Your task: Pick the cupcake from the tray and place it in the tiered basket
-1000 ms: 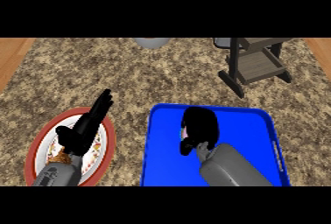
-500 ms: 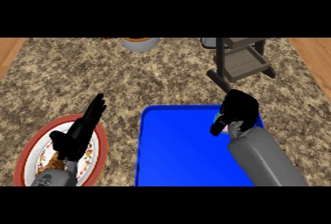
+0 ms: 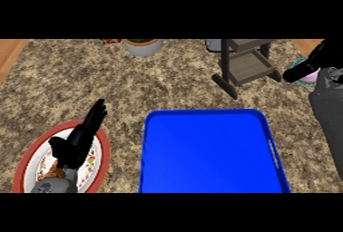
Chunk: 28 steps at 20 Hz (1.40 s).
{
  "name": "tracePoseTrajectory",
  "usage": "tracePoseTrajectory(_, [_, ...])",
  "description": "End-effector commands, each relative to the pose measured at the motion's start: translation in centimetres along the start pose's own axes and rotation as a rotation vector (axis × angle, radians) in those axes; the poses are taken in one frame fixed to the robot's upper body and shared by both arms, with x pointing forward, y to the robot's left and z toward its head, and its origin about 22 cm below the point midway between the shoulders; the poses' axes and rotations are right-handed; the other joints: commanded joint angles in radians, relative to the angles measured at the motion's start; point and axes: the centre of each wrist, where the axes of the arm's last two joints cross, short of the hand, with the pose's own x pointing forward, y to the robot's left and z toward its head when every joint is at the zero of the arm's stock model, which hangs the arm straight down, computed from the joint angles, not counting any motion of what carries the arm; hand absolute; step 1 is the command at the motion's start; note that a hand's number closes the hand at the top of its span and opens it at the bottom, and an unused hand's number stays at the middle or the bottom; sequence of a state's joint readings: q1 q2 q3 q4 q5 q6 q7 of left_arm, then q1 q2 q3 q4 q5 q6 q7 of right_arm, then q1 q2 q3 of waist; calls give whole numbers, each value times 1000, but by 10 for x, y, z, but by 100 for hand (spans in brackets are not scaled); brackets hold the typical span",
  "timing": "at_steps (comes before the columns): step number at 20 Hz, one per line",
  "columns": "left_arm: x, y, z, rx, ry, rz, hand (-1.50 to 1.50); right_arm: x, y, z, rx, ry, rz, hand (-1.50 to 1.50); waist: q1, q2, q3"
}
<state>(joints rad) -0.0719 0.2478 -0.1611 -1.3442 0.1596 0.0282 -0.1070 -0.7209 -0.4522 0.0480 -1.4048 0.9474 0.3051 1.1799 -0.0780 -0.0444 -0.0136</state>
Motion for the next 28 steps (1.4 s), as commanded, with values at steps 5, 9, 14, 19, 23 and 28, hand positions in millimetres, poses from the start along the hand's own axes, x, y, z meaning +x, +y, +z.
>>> tracePoseTrajectory(5, [8,-22,-9,-86,-37,16,0,42,-167,25,-189,178,-52,150,86,25,3])
tracePoseTrajectory(9, [13,-27,-17,-116,-48,7,0,68,-199,26,-181,199,-51,150,118,43,3])
tracePoseTrajectory(14, [25,-39,-30,-147,-78,-10,0,87,-231,16,-173,228,-93,150,146,64,6])
tracePoseTrajectory(19, [30,-35,-26,-167,-95,-22,0,88,-233,-16,-141,295,-87,150,180,76,8])
tracePoseTrajectory(23, [41,-35,-35,-175,-121,-27,0,91,-230,-28,-133,313,-143,150,206,93,9])
tracePoseTrajectory(28, [39,-47,-38,-192,-118,-11,0,86,-222,-49,-59,315,-134,150,208,100,10])
